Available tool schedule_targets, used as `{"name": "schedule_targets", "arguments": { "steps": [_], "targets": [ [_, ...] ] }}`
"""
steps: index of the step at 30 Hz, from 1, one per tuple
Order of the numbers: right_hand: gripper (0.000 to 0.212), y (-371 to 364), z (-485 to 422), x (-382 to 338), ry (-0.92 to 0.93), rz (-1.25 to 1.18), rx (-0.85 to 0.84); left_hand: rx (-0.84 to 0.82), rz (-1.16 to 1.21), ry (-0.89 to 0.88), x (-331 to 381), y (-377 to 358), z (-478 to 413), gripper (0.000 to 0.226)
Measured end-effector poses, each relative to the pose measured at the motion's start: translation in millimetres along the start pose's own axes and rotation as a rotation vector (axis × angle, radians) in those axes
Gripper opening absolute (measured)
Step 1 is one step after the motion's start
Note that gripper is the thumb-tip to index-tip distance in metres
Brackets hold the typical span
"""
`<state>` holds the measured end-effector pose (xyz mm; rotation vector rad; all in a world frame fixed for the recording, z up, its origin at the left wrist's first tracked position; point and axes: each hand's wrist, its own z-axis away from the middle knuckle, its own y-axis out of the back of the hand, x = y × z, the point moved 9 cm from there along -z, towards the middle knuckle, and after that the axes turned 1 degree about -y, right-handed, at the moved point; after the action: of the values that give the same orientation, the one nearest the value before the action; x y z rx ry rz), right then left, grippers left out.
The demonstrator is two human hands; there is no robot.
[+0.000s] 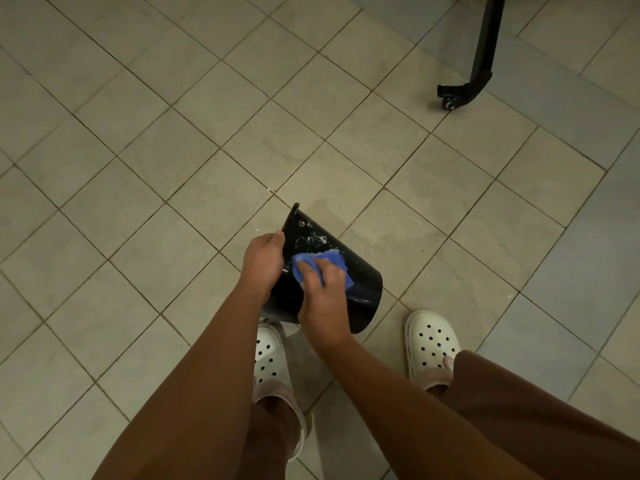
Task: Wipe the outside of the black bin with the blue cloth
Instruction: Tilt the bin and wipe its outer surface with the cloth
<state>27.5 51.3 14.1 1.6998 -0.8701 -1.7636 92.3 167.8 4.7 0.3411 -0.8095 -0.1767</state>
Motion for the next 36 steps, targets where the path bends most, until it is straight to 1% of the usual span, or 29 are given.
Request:
{"name": "schedule_targets", "arguments": {
  "steps": [2,4,6,8,10,13,16,17,19,21,23,25,27,29,30,33,36],
  "targets": [
    [0.058,2.2,-16.7,-6.7,0.056,-0.007,0.008,0.013,0.026,-0.002,0.2,0.8,0.0,0.037],
    [0.053,5.8,-31.2,2.2,0.048,0.0,0.004,0.014,0.064,0.001,1.5,0.7,0.8,0.036],
    [0.059,7.2,-33.8,21.1,-0.06,0.032,-0.034,0.005,0.074,-0.006,3.8,-1.1,1.6,0.034],
    [0.065,10.7,-24.8,33.0,-0.171,0.064,-0.023,-0.003,0.066,-0.015,5.4,-3.5,1.3,0.032],
    [0.07,10.4,-10.7,28.5,-0.204,0.073,0.003,-0.007,0.069,-0.005,3.6,-4.3,0.1,0.032],
    [0.077,2.3,0.9,-1.8,-0.076,0.077,0.009,-0.011,0.096,0.02,-1.0,-3.1,-2.5,0.034],
    [0.067,3.0,-17.0,-16.4,0.064,0.033,-0.013,-0.014,0.137,0.021,-0.8,-3.1,-1.9,0.033],
    [0.063,4.8,-26.3,-12.6,0.065,0.039,-0.03,-0.015,0.148,0.018,-0.3,-3.8,-1.1,0.032],
    [0.061,6.0,-38.8,7.8,-0.014,0.048,-0.068,-0.013,0.15,0.021,-0.3,-4.7,0.0,0.031],
    [0.066,9.6,-34.2,26.2,-0.119,0.066,-0.07,-0.016,0.142,0.023,-0.4,-5.4,0.2,0.031],
    [0.071,13.1,-18.8,25.9,-0.165,0.078,-0.046,-0.014,0.113,0.01,0.1,-5.4,-1.7,0.031],
    [0.074,5.8,-5.0,8.1,-0.114,0.091,-0.05,0.003,0.116,0.008,-0.7,-3.1,-4.1,0.031],
    [0.077,1.6,-2.5,-11.8,-0.008,0.107,-0.04,0.003,0.118,0.005,-1.1,-2.6,-4.1,0.033],
    [0.074,2.1,-13.7,-13.6,0.068,0.099,-0.04,0.004,0.138,0.007,-1.6,-1.6,-2.5,0.033],
    [0.071,4.0,-19.9,-6.4,0.06,0.092,-0.051,0.008,0.144,0.01,-2.3,-1.2,-1.3,0.032],
    [0.07,13.9,-29.3,22.5,-0.07,0.12,-0.055,0.007,0.135,0.016,-2.3,-3.1,1.3,0.031],
    [0.073,11.9,-17.4,16.7,-0.113,0.099,-0.049,0.015,0.105,0.009,-0.9,-2.2,-0.9,0.032]
  ]
}}
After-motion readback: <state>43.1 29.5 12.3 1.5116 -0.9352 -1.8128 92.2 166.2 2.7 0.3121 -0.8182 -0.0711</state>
